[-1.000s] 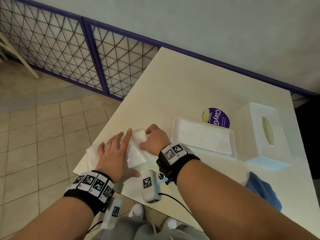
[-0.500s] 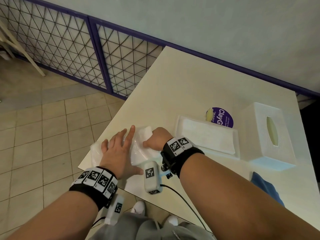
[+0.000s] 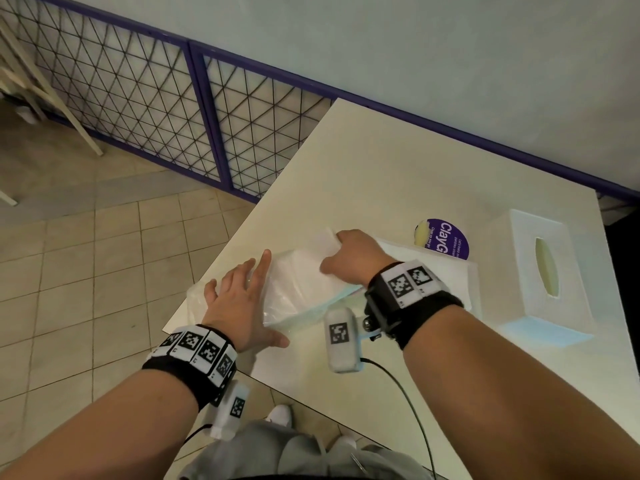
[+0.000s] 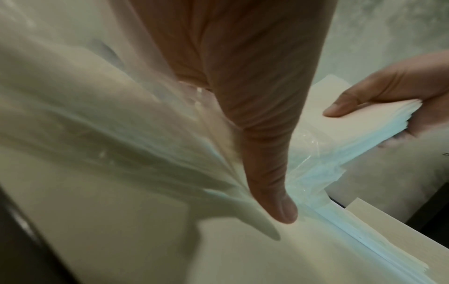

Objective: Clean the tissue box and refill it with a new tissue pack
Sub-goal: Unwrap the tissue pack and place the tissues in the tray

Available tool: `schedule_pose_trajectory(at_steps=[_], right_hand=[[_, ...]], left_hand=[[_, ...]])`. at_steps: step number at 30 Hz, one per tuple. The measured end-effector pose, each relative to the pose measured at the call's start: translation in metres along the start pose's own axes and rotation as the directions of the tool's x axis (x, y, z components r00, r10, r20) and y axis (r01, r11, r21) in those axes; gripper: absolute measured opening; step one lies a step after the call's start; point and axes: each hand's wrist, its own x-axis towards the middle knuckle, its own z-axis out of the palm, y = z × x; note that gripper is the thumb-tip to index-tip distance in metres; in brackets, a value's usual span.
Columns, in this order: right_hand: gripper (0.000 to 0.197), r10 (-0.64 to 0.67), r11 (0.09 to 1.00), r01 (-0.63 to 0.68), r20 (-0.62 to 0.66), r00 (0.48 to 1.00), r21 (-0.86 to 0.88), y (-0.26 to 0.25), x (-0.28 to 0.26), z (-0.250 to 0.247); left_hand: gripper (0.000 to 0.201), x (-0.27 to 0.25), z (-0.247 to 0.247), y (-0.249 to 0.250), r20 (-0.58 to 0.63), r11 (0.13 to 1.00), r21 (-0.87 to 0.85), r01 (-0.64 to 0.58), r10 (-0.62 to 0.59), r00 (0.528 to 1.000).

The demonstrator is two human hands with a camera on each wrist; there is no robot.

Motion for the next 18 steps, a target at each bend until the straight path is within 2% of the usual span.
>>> schedule_pose_trajectory(at_steps=[3,5,7,8,10,12,13,14,16,17,18], right_hand=[[0.04,-0.013,0.999,0.015,-0.054,0.998,0.028,0.007,-0.016,-0.032],[0.041,-0.025,0.998,0.031,-0.102,0.994,0.057,0.012,-0.032,-0.057],[0.042,-0.045,0.992,0.062,-0.149,0.988,0.111,0.019,-0.049,-0.083],[0.041,-0.056,0.984,0.084,-0.174,0.983,0.155,0.024,-0.058,-0.095],[0.036,-0.081,0.962,0.134,-0.22,0.972,0.236,0.035,-0.074,-0.116],[0.034,-0.105,0.929,0.183,-0.246,0.964,0.32,0.048,-0.084,-0.131],[0.034,-0.106,0.907,0.198,-0.254,0.961,0.371,0.055,-0.088,-0.136],[0.035,-0.098,0.884,0.205,-0.262,0.96,0.421,0.063,-0.091,-0.14],[0.035,-0.081,0.845,0.217,-0.285,0.955,0.489,0.081,-0.095,-0.145],[0.035,-0.072,0.828,0.226,-0.302,0.951,0.513,0.09,-0.095,-0.145],[0.035,-0.052,0.812,0.227,-0.32,0.946,0.537,0.101,-0.094,-0.144]], left_hand=[[0.154,0.0,-0.003,0.002,0.044,1.0,-0.023,0.013,-0.012,0.999],[0.155,0.0,-0.01,0.008,0.031,0.997,-0.082,-0.008,0.011,0.999],[0.148,0.003,-0.022,0.019,-0.056,0.948,-0.306,-0.09,0.077,0.995],[0.142,0.007,-0.03,0.026,-0.1,0.863,-0.486,-0.14,0.105,0.989],[0.135,0.019,-0.045,0.047,-0.129,0.554,-0.813,-0.18,0.13,0.983],[0.139,0.034,-0.055,0.069,-0.076,0.22,-0.969,-0.114,0.176,0.982],[0.145,0.043,-0.058,0.079,-0.042,0.081,-0.995,-0.061,0.227,0.973],[0.147,0.051,-0.059,0.089,-0.018,-0.022,-1.0,-0.013,0.286,0.958],[0.141,0.062,-0.058,0.107,0.006,-0.138,-0.988,0.064,0.385,0.923],[0.135,0.065,-0.056,0.115,0.022,-0.148,-0.985,0.091,0.413,0.91],[0.127,0.067,-0.054,0.124,0.041,-0.114,-0.989,0.099,0.428,0.903]])
